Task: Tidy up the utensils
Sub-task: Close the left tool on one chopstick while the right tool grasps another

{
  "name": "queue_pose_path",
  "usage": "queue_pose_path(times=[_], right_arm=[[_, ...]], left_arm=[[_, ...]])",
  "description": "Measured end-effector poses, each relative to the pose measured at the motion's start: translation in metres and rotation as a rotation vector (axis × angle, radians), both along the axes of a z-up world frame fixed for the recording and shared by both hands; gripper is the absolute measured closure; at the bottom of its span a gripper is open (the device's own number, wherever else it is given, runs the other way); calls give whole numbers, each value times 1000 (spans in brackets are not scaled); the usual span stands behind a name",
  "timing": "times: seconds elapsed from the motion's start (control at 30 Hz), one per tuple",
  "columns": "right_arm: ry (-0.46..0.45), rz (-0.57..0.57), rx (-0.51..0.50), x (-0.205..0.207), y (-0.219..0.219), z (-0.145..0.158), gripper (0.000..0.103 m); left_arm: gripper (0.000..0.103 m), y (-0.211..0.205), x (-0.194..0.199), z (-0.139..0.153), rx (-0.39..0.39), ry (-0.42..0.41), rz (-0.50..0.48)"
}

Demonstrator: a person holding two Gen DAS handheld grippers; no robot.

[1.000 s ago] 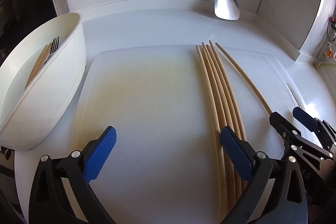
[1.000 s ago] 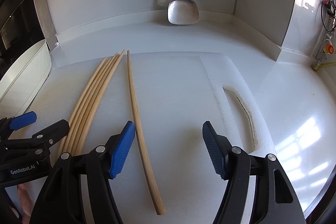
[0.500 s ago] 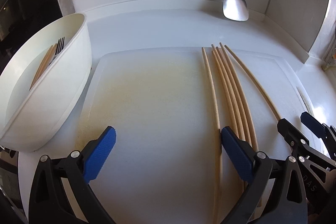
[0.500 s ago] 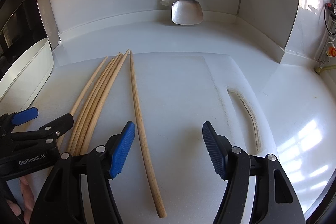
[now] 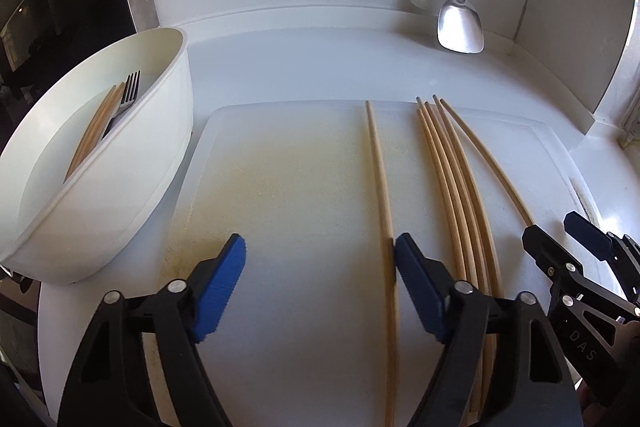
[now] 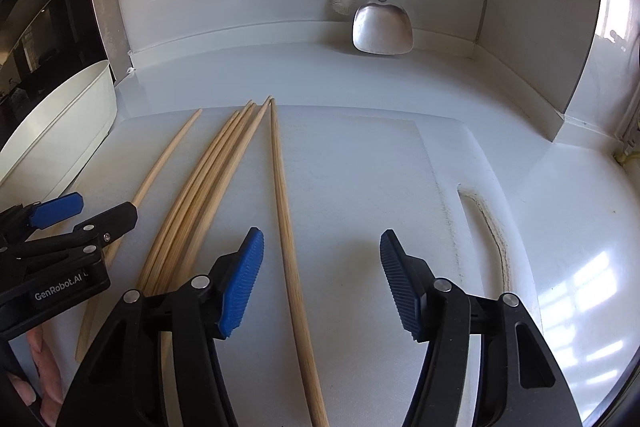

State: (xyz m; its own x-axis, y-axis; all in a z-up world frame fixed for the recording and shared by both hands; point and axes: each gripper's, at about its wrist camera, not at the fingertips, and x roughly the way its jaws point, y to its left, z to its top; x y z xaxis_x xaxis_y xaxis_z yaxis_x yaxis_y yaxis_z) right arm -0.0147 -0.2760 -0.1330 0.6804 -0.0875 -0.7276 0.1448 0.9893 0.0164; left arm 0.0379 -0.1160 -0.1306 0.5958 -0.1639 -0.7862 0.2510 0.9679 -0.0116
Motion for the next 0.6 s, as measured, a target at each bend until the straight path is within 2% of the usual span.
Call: queue_pose_path(times=[0.07, 0.1, 0.17, 0.2, 0.27, 0.3, 0.37, 0.6], right_arm=[[-2, 16, -5, -1, 4, 1, 57], [-3, 21, -9, 0, 6, 1, 61], [-9, 28, -8, 1, 8, 1, 66], [-11, 30, -7, 1, 9, 1, 68], [-12, 49, -13, 2, 13, 1, 84], [-11, 56, -27, 2, 15, 2, 96], [-14, 57, -36, 0, 18, 1, 96], [-38, 24, 58, -14, 6, 2, 97]], left_arm=[[54, -4, -2, 2, 1, -4, -23], [59, -7, -3, 3, 0, -4, -37], [77, -13, -3, 4, -1, 2, -65], [82, -15, -4, 4, -3, 4, -75], [95, -18, -4, 5, -2, 7, -89], [96, -19, -4, 5, -2, 8, -92], [96, -17, -4, 4, -16, 14, -94], [96, -11, -14, 4, -51, 33, -100]])
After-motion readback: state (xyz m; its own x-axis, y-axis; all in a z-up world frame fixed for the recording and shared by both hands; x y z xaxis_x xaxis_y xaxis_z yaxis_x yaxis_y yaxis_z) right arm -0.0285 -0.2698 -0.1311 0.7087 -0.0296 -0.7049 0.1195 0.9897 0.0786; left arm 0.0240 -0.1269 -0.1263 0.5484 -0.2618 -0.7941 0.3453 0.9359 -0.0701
